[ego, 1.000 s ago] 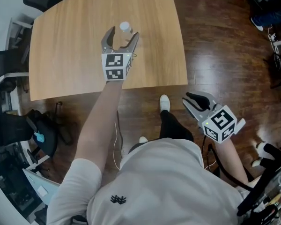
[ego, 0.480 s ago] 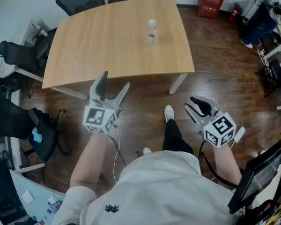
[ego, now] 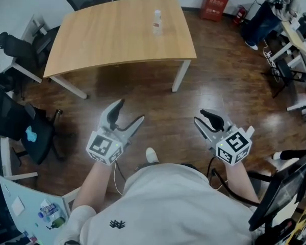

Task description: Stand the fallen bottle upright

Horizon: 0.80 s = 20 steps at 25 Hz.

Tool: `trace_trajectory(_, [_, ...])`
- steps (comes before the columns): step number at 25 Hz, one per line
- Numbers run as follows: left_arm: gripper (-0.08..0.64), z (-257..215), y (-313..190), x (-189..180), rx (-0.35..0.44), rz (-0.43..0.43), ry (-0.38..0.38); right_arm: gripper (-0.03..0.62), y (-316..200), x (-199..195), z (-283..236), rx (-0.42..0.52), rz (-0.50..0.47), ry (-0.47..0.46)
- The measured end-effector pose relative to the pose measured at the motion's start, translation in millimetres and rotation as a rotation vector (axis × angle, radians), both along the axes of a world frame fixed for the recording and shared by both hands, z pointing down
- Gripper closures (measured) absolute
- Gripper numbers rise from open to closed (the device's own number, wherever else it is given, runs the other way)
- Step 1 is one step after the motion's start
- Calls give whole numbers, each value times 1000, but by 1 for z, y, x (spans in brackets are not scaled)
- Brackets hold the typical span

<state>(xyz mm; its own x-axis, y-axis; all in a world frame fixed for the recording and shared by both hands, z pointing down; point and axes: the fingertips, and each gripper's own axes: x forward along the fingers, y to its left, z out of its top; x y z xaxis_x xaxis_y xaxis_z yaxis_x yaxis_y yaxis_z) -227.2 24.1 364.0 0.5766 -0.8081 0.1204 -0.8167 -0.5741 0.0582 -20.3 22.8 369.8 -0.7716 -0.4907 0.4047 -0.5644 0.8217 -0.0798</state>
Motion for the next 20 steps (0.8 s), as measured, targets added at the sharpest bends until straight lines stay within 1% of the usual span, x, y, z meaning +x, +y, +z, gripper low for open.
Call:
trace_trajectory(2, [222,11,28,22,-22,36,-7,459,22,10,-3,18,-1,-10])
trace_trajectory(5, [222,17,67,59,-24,90,-24,459,53,33,-6,45,2,-27])
trace_trajectory(7, [224,12,93,86,-21,123,-1,457,78,54,-4,54,3,-38])
trace_trajectory(9, [237,8,119,111,-19,148,26,457,103,75,2,53,11,-49])
trace_trajectory(12, [240,6,163,142,-23,172,15,457,146,98,11,28,18,-72])
trace_trajectory(16, [239,-1,212,167,-21,186,6,457,186,119,7,24,8,-81])
trace_trajectory(20, [239,-2,247,180,-44,174,27,459,215,136,-8,52,-1,-99])
